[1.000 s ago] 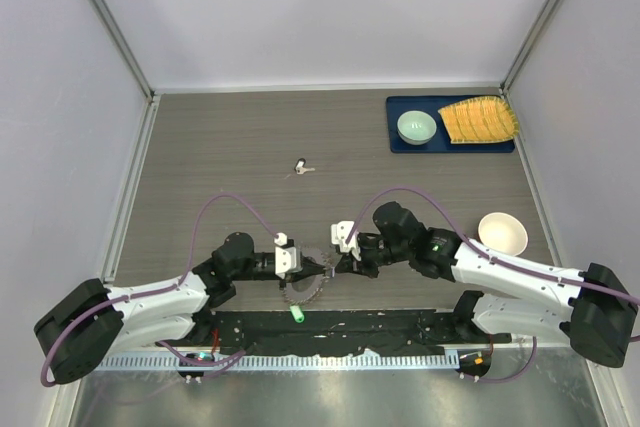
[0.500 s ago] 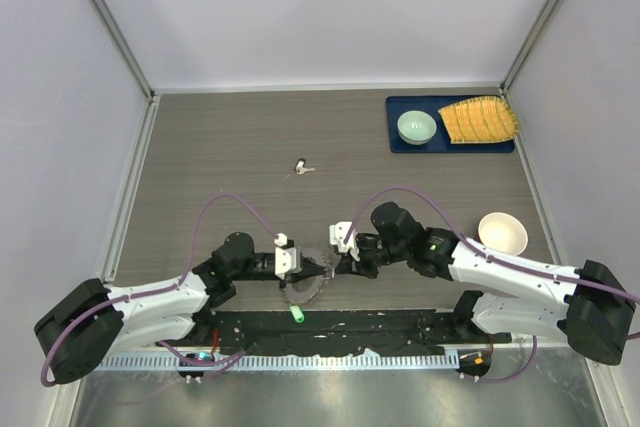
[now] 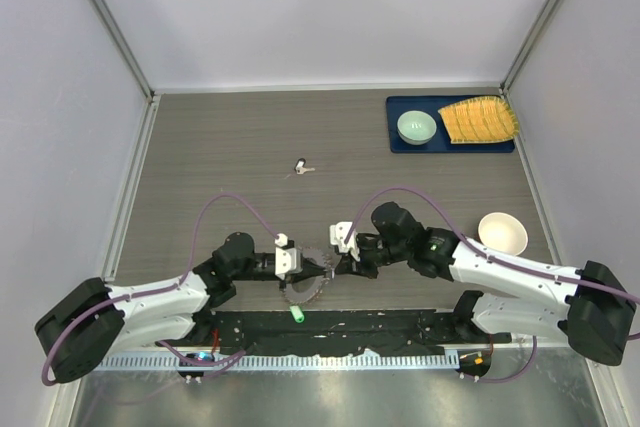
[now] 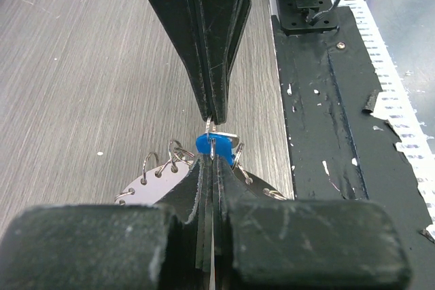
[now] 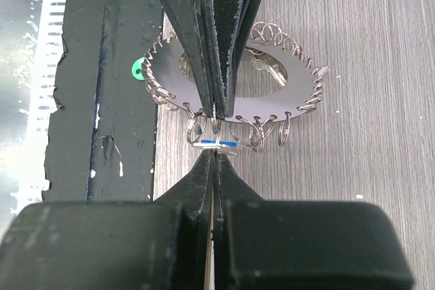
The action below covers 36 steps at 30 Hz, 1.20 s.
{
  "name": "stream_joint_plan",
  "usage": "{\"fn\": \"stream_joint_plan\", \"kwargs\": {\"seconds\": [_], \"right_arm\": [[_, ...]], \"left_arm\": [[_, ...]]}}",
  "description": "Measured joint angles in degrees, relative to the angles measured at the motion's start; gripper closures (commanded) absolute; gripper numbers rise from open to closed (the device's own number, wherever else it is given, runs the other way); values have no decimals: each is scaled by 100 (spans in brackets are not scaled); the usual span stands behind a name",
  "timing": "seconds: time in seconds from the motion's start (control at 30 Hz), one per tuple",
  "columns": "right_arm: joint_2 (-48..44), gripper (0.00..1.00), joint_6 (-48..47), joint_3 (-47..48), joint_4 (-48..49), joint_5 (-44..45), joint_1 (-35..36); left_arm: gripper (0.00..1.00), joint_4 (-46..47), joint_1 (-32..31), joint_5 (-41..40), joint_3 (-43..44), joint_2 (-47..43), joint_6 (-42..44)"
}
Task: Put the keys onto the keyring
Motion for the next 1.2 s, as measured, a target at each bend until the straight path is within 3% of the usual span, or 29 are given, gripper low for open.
{"fn": "stream_joint_plan", "kwargs": {"seconds": [1.2], "right_arm": [[-254,99,101,-4,9,195,0]], "left_arm": [[100,0,0,-223,-2,-133,17]]}}
